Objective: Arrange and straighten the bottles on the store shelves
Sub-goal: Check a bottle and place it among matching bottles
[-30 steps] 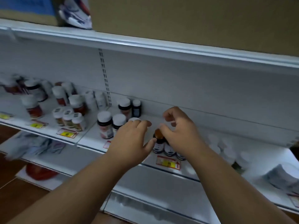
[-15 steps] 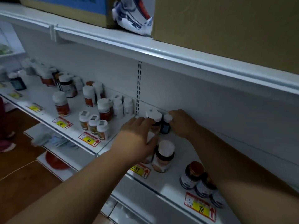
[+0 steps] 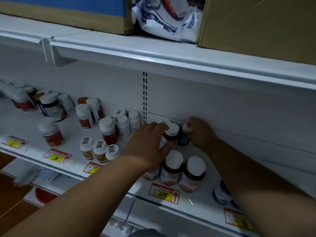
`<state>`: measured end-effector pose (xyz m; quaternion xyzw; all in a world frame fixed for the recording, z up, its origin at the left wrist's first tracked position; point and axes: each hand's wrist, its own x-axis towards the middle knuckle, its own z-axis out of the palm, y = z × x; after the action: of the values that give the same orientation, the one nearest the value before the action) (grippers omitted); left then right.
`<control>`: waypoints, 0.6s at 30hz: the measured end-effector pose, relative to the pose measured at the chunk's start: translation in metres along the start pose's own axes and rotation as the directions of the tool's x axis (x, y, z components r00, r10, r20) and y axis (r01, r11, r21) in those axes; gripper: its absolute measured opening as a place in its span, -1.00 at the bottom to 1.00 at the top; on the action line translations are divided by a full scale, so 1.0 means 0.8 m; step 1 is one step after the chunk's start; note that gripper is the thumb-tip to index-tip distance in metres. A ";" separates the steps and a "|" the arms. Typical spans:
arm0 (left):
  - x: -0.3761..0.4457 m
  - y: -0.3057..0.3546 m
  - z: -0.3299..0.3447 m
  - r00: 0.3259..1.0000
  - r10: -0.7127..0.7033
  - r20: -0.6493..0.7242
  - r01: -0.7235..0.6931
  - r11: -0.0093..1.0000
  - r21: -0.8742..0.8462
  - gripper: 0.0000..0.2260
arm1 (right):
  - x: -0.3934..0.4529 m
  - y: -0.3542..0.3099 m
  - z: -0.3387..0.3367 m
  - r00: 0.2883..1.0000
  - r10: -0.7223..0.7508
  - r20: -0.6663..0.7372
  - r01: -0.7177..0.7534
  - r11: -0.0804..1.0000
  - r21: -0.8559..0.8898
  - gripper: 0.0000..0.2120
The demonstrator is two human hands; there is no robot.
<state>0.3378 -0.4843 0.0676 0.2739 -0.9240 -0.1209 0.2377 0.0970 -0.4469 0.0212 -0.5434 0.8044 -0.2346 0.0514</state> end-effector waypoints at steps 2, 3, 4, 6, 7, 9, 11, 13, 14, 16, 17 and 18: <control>0.004 -0.015 -0.002 0.998 0.048 0.030 -0.047 0.998 -0.044 -0.56 | -0.017 -0.003 -0.013 0.987 0.118 -0.105 -0.104 0.987 0.125 -0.84; 0.005 -0.020 -0.003 0.996 0.080 0.040 -0.077 0.995 -0.067 -0.54 | -0.026 -0.008 -0.021 0.972 0.169 -0.165 -0.138 0.974 0.182 -0.82; 0.007 -0.025 -0.005 0.993 0.110 0.046 -0.105 0.990 -0.094 -0.53 | -0.036 -0.016 -0.030 0.951 0.212 -0.225 -0.158 0.959 0.233 -0.75; 0.009 -0.029 -0.007 0.988 0.151 0.039 -0.142 0.976 -0.168 -0.54 | -0.063 -0.044 -0.049 0.895 0.302 -0.328 -0.187 0.922 0.340 -0.68; 0.009 -0.029 -0.008 0.986 0.161 0.044 -0.148 0.965 -0.217 -0.53 | -0.078 -0.061 -0.058 0.865 0.343 -0.365 -0.188 0.898 0.398 -0.69; 0.005 -0.024 -0.015 0.982 0.173 0.081 -0.141 0.941 -0.308 -0.48 | -0.109 -0.096 -0.069 0.824 0.419 -0.381 -0.156 0.815 0.557 -0.83; -0.003 -0.021 -0.021 0.978 0.169 0.123 -0.113 0.922 -0.370 -0.37 | -0.132 -0.133 -0.072 0.821 0.483 -0.304 -0.112 0.659 0.744 -0.91; -0.020 -0.025 -0.028 0.979 0.149 0.141 -0.073 0.896 -0.438 -0.35 | -0.143 -0.164 -0.065 0.832 0.507 -0.223 -0.094 0.527 0.845 -0.83; -0.030 -0.030 -0.031 0.979 0.154 0.130 -0.077 0.882 -0.466 -0.36 | -0.143 -0.178 -0.060 0.841 0.506 -0.190 -0.099 0.490 0.866 -0.79; -0.048 -0.047 -0.038 0.983 0.157 0.091 -0.095 0.874 -0.477 -0.36 | -0.141 -0.209 -0.047 0.860 0.494 -0.130 -0.123 0.447 0.886 -0.72; -0.058 -0.059 -0.042 0.986 0.139 0.086 -0.083 0.879 -0.470 -0.33 | -0.139 -0.224 -0.040 0.870 0.479 -0.114 -0.124 0.438 0.890 -0.71; -0.068 -0.071 -0.047 0.990 0.108 0.086 -0.057 0.888 -0.457 -0.29 | -0.137 -0.238 -0.031 0.884 0.456 -0.105 -0.118 0.434 0.893 -0.70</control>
<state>0.4227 -0.5042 0.0597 0.1646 -0.8927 -0.3375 0.2491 0.2948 -0.3975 0.1072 -0.2469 0.6520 -0.6818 0.2213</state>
